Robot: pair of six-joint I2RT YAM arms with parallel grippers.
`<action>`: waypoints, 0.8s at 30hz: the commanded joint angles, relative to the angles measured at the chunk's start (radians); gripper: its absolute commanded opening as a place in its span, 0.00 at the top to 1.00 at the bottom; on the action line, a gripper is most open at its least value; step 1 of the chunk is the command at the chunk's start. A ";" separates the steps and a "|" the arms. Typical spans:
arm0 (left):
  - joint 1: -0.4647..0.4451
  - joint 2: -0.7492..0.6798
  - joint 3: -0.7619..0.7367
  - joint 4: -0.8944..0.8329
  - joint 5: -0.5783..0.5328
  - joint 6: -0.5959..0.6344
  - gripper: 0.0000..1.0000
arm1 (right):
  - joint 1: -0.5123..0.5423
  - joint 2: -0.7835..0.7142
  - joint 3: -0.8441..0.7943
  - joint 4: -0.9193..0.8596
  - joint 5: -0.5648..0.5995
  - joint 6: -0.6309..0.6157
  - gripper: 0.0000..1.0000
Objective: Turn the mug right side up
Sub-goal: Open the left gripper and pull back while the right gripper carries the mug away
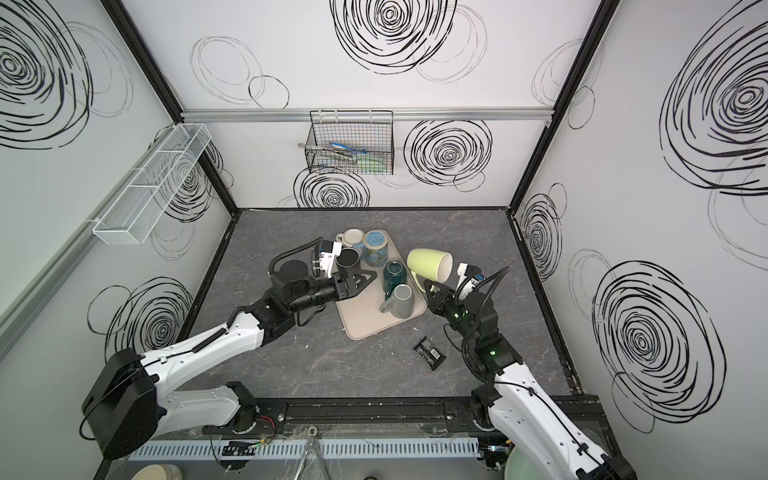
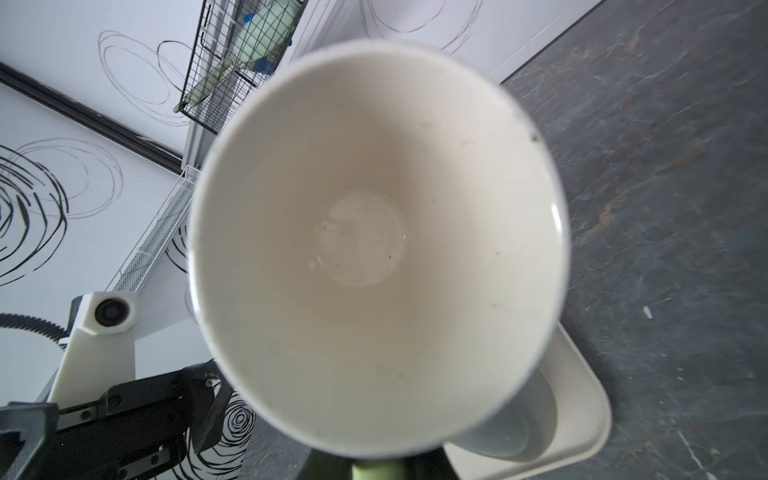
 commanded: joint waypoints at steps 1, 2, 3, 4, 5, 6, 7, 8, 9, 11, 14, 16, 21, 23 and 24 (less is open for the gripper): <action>0.028 -0.052 -0.026 -0.030 -0.015 0.065 0.04 | -0.053 -0.004 0.084 0.034 -0.001 -0.026 1.00; 0.036 -0.063 -0.030 -0.054 -0.023 0.081 0.04 | -0.066 0.002 0.096 0.018 -0.001 -0.036 1.00; 0.046 -0.076 -0.038 -0.075 -0.035 0.096 0.04 | -0.078 0.010 0.113 -0.005 0.009 -0.045 1.00; 0.055 -0.090 -0.050 -0.086 -0.043 0.106 0.04 | -0.086 0.019 0.131 -0.031 0.023 -0.057 1.00; 0.065 -0.104 -0.062 -0.090 -0.049 0.109 0.04 | -0.092 0.029 0.149 -0.052 0.032 -0.070 1.00; 0.076 -0.119 -0.078 -0.087 -0.051 0.109 0.04 | -0.098 0.040 0.168 -0.072 0.040 -0.085 1.00; 0.087 -0.136 -0.095 -0.082 -0.051 0.109 0.04 | -0.103 0.054 0.185 -0.092 0.052 -0.098 1.00; 0.095 -0.148 -0.106 -0.080 -0.052 0.109 0.04 | -0.107 0.066 0.200 -0.112 0.064 -0.106 1.00; 0.103 -0.163 -0.115 -0.087 -0.053 0.113 0.04 | -0.112 0.081 0.219 -0.135 0.078 -0.113 1.00; 0.114 -0.182 -0.122 -0.118 -0.059 0.136 0.04 | -0.122 0.110 0.251 -0.173 0.097 -0.137 1.00; 0.125 -0.203 -0.116 -0.188 -0.078 0.194 0.04 | -0.126 0.154 0.305 -0.238 0.149 -0.180 1.00; 0.128 -0.221 -0.119 -0.225 -0.103 0.237 0.04 | -0.127 0.192 0.341 -0.280 0.193 -0.211 1.00; 0.129 -0.281 -0.144 -0.263 -0.161 0.291 0.04 | -0.133 0.350 0.474 -0.399 0.218 -0.333 1.00; 0.129 -0.303 -0.161 -0.259 -0.171 0.293 0.04 | -0.141 0.434 0.548 -0.472 0.227 -0.382 1.00; 0.130 -0.314 -0.169 -0.258 -0.172 0.295 0.04 | -0.144 0.472 0.581 -0.500 0.229 -0.405 1.00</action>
